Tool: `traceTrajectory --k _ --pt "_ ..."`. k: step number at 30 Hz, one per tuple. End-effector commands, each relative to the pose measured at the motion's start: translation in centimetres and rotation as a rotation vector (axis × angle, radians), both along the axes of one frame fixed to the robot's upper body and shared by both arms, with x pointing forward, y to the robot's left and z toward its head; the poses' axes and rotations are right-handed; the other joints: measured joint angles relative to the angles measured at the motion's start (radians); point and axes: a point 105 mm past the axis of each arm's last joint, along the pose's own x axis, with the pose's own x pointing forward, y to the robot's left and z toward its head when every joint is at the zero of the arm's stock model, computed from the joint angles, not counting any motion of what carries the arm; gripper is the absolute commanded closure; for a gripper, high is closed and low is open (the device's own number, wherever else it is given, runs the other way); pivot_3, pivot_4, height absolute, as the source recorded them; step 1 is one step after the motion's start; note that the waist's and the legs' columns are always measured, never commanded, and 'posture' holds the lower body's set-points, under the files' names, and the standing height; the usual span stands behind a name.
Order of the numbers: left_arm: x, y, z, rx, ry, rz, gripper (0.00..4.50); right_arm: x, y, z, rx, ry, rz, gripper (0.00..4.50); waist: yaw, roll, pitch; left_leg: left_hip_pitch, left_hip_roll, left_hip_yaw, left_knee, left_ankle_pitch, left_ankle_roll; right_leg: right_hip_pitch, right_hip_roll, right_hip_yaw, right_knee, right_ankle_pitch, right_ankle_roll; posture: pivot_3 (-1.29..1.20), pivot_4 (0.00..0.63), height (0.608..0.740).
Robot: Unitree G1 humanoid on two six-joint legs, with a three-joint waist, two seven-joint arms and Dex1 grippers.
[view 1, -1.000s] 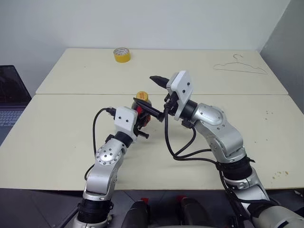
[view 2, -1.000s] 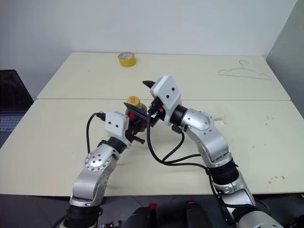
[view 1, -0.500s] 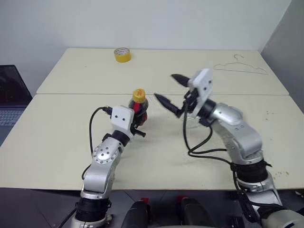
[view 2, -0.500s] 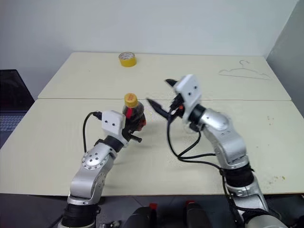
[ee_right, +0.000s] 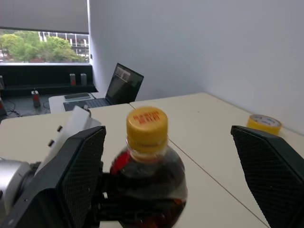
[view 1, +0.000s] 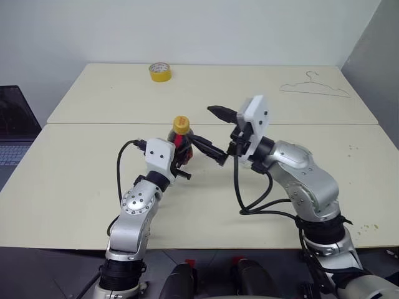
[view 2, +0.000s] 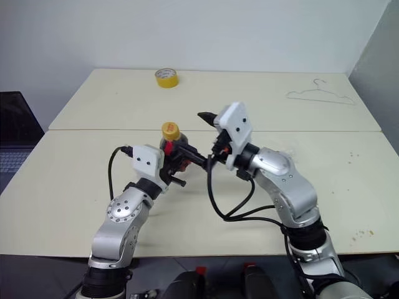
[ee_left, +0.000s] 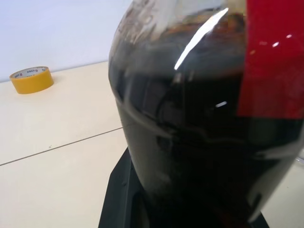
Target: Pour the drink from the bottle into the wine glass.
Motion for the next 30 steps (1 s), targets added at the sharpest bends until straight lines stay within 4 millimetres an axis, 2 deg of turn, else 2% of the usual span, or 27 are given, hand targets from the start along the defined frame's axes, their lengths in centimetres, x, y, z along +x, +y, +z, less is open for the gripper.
traceTrajectory --k 1,5,11,21,30 --pt "-0.4 -0.5 2.2 -0.006 -0.093 -0.023 3.94 -0.1 1.0 1.0 0.016 -0.042 0.005 0.0 0.0 0.0 0.0 0.0 0.0 0.0 0.0 0.0 0.0 0.0 0.0 0.0 0.0 0.0 0.0 0.0 0.15 0.74" --pt "-0.5 -0.6 2.2 -0.001 -0.095 -0.027 3.94 0.5 1.7 1.2 0.026 -0.048 -0.009 0.0 0.0 0.0 0.0 0.0 0.0 0.0 0.0 0.0 0.0 0.0 0.0 0.0 0.0 0.0 0.0 0.0 0.15 0.74" --pt "-0.5 -0.7 2.2 0.0 -0.096 -0.029 3.94 1.5 1.8 1.1 0.024 -0.058 -0.058 0.0 0.0 0.0 0.0 0.0 0.0 0.0 0.0 0.0 0.0 0.0 0.0 0.0 0.0 0.0 0.0 0.0 0.15 0.74" --pt "-0.5 -0.7 2.1 -0.001 -0.093 -0.031 3.94 2.0 0.1 0.7 0.017 -0.045 -0.116 0.0 0.0 0.0 0.0 0.0 0.0 0.0 0.0 0.0 0.0 0.0 0.0 0.0 0.0 0.0 0.0 0.0 0.15 0.74" --pt "-0.5 -0.6 2.1 0.0 -0.092 -0.031 3.94 1.7 -1.9 0.1 -0.009 -0.028 -0.148 0.0 0.0 0.0 0.0 0.0 0.0 0.0 0.0 0.0 0.0 0.0 0.0 0.0 0.0 0.0 0.0 0.0 0.15 0.74"
